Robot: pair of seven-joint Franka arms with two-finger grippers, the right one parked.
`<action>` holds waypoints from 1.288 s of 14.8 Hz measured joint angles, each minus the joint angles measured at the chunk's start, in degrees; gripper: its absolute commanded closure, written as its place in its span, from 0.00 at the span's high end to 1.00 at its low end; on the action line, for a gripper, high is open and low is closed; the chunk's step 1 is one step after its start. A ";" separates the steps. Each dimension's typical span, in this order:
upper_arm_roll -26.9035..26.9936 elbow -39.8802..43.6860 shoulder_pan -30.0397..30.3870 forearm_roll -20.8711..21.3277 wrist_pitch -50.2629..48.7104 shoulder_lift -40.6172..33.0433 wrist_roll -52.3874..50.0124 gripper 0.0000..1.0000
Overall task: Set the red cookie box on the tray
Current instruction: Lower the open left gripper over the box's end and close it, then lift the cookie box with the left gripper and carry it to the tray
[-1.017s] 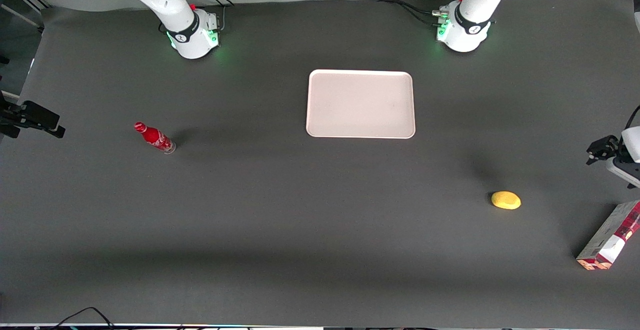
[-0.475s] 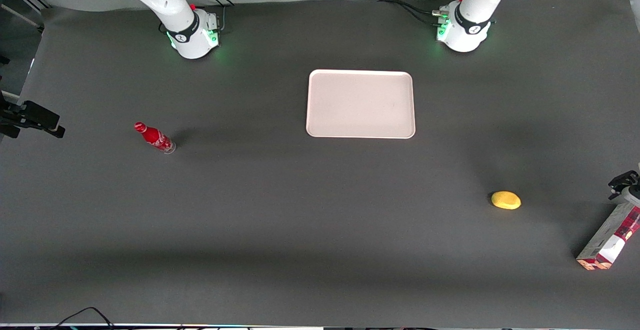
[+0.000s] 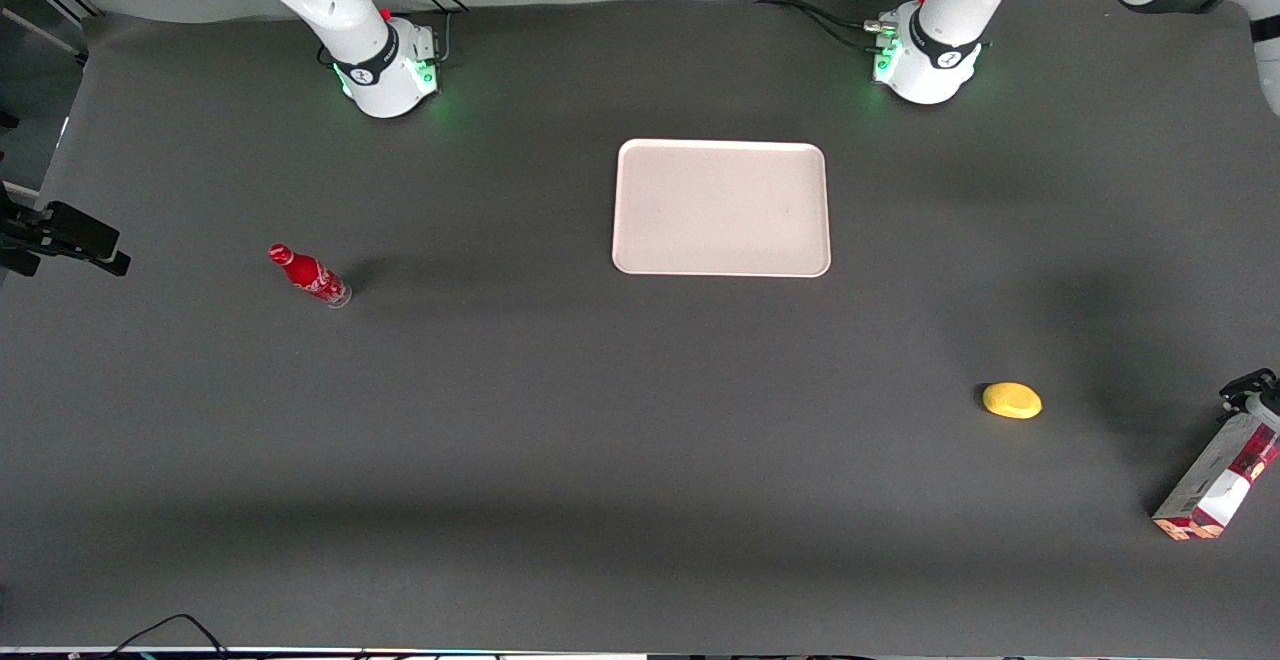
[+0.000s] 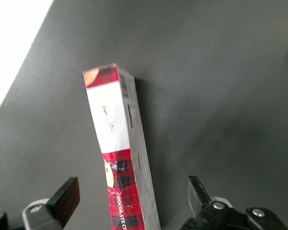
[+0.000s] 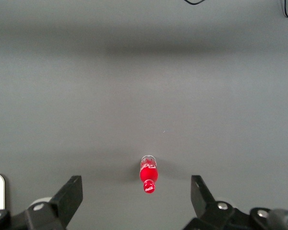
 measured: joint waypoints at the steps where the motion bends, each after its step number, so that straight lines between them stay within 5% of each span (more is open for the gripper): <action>1: 0.01 0.14 0.47 -0.11 1.10 1.08 0.68 1.00; 11: -0.33 1.06 1.99 -0.45 6.04 6.81 2.00 0.99; 15: -0.52 1.12 1.96 -0.49 8.47 8.62 2.00 0.55; 18: -0.69 1.41 1.94 -0.80 8.69 8.97 0.94 0.05; 19: -0.70 1.56 1.93 -0.81 8.69 8.97 0.49 0.00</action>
